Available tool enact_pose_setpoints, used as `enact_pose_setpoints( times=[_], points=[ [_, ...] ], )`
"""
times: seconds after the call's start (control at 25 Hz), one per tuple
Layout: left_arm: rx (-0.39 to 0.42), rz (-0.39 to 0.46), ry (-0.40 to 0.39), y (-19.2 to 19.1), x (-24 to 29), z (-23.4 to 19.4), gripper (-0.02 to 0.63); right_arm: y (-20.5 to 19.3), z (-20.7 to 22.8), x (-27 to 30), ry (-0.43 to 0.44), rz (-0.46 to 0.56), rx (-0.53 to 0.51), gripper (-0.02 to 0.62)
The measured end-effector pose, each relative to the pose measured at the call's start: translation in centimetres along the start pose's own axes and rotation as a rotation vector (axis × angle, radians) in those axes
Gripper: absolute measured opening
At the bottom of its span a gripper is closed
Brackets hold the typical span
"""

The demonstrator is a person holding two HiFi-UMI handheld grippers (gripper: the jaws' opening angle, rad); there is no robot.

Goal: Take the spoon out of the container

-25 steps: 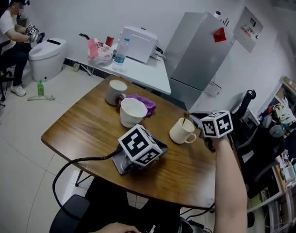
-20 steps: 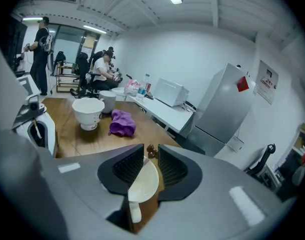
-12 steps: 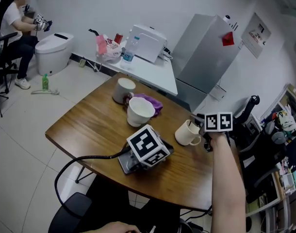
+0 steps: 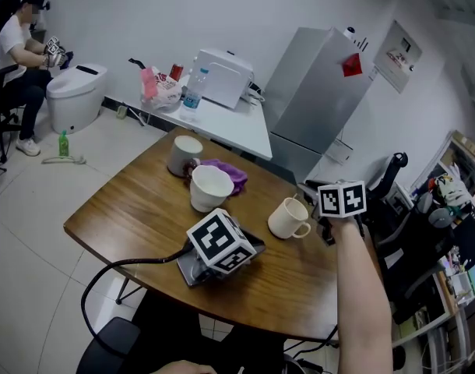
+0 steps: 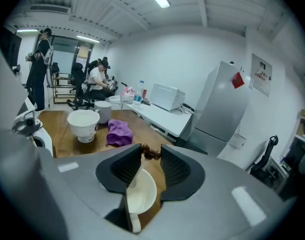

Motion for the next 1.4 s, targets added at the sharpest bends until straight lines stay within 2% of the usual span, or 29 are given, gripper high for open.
enact_pose_setpoints(
  times=[0.48, 0.68, 0.8, 0.92, 1.16, 1.4],
  points=[
    [0.005, 0.0, -0.004, -0.3, -0.2, -0.3, 0.023, 4.5, 2.1, -8.6, -0.07, 0.184, -0.018, 0.123],
    [0.003, 0.0, 0.0, -0.3, -0.5, -0.4, 0.023, 3.9, 2.5, -12.6, -0.08, 0.238, -0.007, 0.123],
    [0.003, -0.003, -0.004, -0.2, -0.5, -0.5, 0.023, 1.4, 2.2, -14.2, -0.09, 0.231, 0.004, 0.124],
    [0.006, -0.004, -0.005, -0.3, -0.7, -0.6, 0.023, -2.1, 1.8, -14.6, -0.08, 0.215, 0.059, 0.123],
    [0.003, -0.002, -0.005, -0.3, -0.7, -0.5, 0.023, -9.9, 2.3, -13.8, -0.028, 0.152, 0.274, 0.123],
    [0.003, -0.001, -0.002, -0.3, -0.6, -0.5, 0.023, -15.9, 4.7, -13.4, -0.075, 0.125, 0.44, 0.124]
  ],
)
Point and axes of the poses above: the fingertips, and each gripper's own axes: x forward along the fingers, z to its right, y out of its top, the point moved 1 cm from there along -x, backward along the fingers, and after that the axes turned 4 degrees about -x, right-handed, at the moved point
